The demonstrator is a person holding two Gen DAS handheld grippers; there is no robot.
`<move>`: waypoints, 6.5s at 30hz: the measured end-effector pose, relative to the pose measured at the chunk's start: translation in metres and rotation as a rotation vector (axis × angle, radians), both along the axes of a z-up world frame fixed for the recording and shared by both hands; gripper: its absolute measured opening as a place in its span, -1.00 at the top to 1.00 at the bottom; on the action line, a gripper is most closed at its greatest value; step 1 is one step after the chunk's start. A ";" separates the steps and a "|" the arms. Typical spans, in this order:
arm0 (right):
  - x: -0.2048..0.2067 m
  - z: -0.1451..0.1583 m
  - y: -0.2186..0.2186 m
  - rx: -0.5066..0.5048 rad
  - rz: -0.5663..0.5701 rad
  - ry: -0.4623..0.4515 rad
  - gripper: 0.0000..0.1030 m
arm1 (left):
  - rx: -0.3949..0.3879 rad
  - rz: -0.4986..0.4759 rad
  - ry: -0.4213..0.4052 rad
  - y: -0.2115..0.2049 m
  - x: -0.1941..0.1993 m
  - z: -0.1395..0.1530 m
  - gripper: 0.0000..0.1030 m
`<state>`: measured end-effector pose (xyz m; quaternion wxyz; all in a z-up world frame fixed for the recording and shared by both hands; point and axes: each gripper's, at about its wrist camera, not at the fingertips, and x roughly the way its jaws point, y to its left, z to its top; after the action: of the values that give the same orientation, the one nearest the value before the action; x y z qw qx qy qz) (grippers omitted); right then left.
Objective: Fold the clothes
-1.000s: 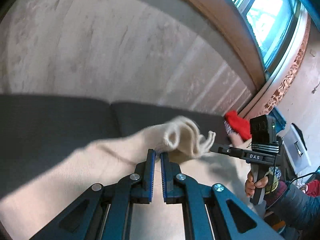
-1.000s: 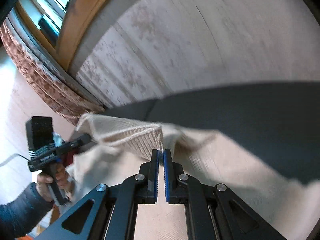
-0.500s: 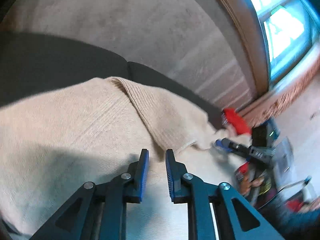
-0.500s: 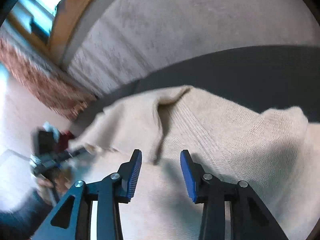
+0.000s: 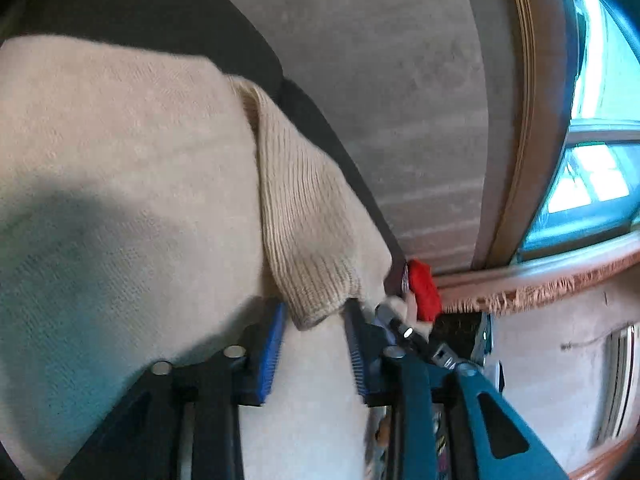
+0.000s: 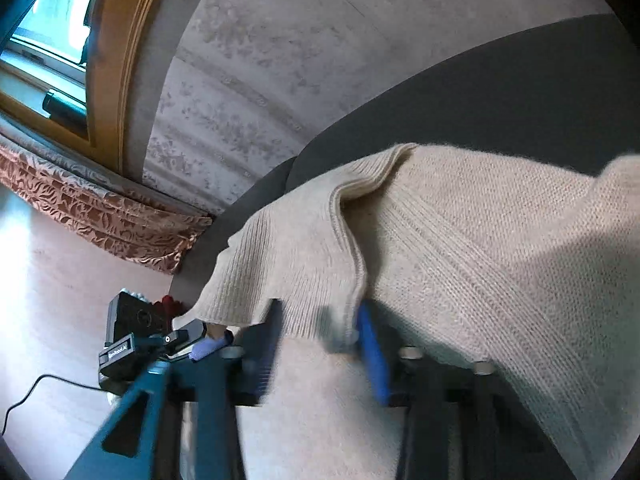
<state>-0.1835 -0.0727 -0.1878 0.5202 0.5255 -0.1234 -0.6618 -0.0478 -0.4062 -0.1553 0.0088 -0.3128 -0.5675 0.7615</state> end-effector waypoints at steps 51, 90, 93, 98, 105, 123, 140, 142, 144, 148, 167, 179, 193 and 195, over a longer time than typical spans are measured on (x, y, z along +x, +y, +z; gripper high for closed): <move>0.023 0.001 0.024 -0.103 0.030 0.071 -0.30 | -0.446 0.010 -0.211 -0.024 -0.029 0.059 0.61; 0.031 0.028 -0.067 0.176 0.165 0.285 -0.66 | -0.680 -0.088 -0.231 0.027 -0.010 0.063 0.65; 0.047 0.024 -0.060 0.172 0.187 0.418 -0.67 | -0.680 -0.053 -0.205 0.028 -0.005 0.049 0.73; 0.051 0.027 -0.054 0.172 0.161 0.453 -0.66 | -0.642 0.019 -0.182 0.025 -0.004 0.045 0.73; 0.034 0.069 0.050 0.115 -0.075 0.445 -0.70 | -0.753 0.045 -0.147 0.058 0.020 0.074 0.53; -0.063 0.106 0.395 0.166 -1.022 0.435 -0.52 | -0.561 0.063 -0.077 0.076 0.058 0.035 0.46; -0.140 0.091 0.426 0.247 -1.053 0.342 0.21 | -0.573 0.067 -0.076 0.081 0.052 0.034 0.46; -0.136 0.092 0.421 0.256 -1.032 0.359 0.76 | -0.573 0.068 -0.075 0.081 0.052 0.033 0.46; -0.130 0.098 0.413 0.251 -1.004 0.385 0.76 | -0.572 0.069 -0.074 0.081 0.052 0.032 0.46; -0.114 0.115 0.391 0.149 -0.927 0.399 0.76 | -0.578 0.071 -0.077 0.082 0.051 0.032 0.46; -0.009 0.035 0.133 0.020 -0.366 0.213 0.75 | -0.392 -0.111 -0.025 0.108 -0.001 0.060 0.36; 0.023 0.068 0.163 0.242 -0.364 0.546 -0.42 | -0.224 -0.276 0.006 0.165 -0.105 0.064 0.33; 0.042 0.064 0.176 0.349 -0.336 0.677 -0.49 | -0.085 -0.396 0.030 0.186 -0.224 0.065 0.36; 0.043 0.059 0.167 0.429 -0.292 0.761 -0.56 | -0.091 -0.414 0.008 0.192 -0.238 0.061 0.36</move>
<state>-0.1401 0.0941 -0.1284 0.3091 0.3181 0.1435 -0.8847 -0.2859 -0.2140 -0.0943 0.1532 -0.4199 -0.4561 0.7696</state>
